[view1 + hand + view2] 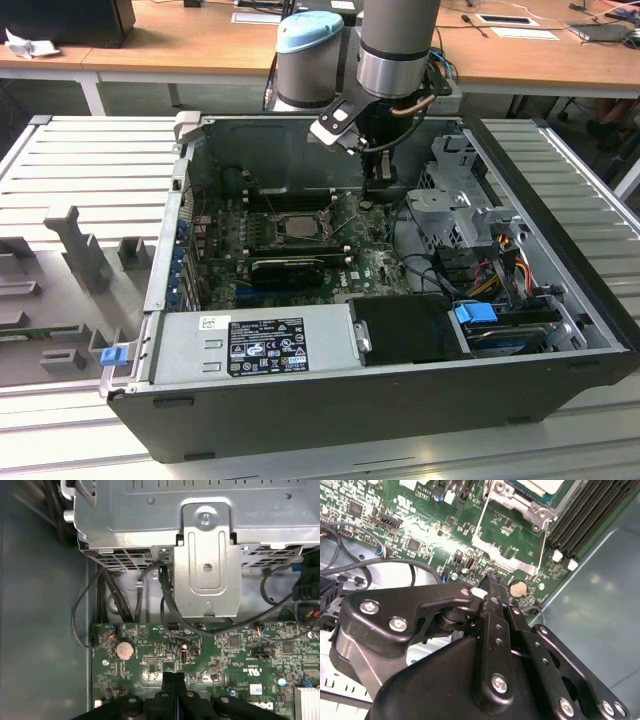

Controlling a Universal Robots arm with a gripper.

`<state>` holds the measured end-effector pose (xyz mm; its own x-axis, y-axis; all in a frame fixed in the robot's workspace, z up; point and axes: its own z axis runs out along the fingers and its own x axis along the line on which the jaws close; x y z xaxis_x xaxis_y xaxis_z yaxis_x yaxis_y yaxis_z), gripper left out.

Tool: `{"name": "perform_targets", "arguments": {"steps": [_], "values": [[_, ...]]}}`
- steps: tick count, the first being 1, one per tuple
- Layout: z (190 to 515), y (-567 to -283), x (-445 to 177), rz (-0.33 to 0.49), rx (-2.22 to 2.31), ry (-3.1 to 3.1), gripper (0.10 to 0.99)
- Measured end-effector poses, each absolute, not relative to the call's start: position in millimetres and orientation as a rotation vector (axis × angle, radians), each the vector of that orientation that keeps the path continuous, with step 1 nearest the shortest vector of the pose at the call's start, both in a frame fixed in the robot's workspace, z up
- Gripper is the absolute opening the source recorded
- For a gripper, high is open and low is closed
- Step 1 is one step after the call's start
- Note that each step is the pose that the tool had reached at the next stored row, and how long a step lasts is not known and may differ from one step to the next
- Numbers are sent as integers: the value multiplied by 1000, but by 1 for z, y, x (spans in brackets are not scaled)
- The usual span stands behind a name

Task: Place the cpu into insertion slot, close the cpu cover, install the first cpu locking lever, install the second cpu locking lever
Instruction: 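Close the cpu cover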

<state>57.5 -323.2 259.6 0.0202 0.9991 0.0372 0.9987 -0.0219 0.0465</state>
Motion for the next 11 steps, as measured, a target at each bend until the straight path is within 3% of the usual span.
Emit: {"name": "perform_targets", "arguments": {"steps": [11], "values": [[253, -323, 54, 57, 2247, 2218, 106]]}}
